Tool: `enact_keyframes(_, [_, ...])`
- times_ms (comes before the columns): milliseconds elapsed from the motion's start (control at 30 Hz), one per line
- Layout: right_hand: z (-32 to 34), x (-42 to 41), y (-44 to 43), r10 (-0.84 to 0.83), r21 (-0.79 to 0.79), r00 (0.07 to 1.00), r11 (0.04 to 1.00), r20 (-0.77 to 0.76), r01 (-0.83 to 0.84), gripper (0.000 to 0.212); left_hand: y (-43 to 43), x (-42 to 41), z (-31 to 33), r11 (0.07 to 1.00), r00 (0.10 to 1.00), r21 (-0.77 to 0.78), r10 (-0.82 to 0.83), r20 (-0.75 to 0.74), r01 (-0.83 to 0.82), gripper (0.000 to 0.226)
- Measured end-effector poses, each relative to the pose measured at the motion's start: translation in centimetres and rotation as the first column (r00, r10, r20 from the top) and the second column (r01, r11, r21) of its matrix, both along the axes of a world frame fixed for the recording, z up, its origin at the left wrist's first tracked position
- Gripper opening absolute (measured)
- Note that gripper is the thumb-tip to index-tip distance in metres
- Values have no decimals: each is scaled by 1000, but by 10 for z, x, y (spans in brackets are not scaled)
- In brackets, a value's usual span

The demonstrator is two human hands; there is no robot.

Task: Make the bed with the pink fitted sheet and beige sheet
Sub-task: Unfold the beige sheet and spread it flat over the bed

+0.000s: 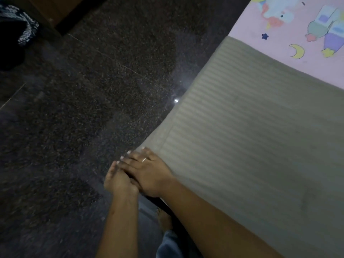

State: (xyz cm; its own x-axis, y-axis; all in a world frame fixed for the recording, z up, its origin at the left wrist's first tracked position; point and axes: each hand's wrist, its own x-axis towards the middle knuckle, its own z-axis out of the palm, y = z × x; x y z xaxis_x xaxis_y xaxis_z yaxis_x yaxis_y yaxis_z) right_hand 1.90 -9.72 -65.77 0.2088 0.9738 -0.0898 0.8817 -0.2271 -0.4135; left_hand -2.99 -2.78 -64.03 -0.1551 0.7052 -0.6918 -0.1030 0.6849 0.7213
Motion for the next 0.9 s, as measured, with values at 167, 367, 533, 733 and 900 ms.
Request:
enact_keyframes(167, [4, 66, 13, -242, 137, 970, 961, 5, 239, 52, 31, 23, -12, 943, 933, 184, -218, -288, 277, 46])
enact_keyframes(367, [-21, 210, -102, -833, -105, 519, 509, 191, 854, 62, 0, 93, -3, 297, 360, 206, -710, -606, 932, 45])
enact_keyframes(533, [-33, 226, -126, -905, -146, 372, 347, 207, 926, 62, -35, 125, -9, -39, -33, -9, -676, -736, 999, 58])
enact_keyframes(733, [-30, 211, -78, -769, -96, 620, 613, 155, 784, 68, -48, 164, -17, -210, -116, -9, -499, -859, 978, 56])
enact_keyframes(900, [-29, 248, -101, -562, -63, 808, 813, 175, 579, 65, -73, 220, -33, -432, -261, -128, -264, -929, 893, 55])
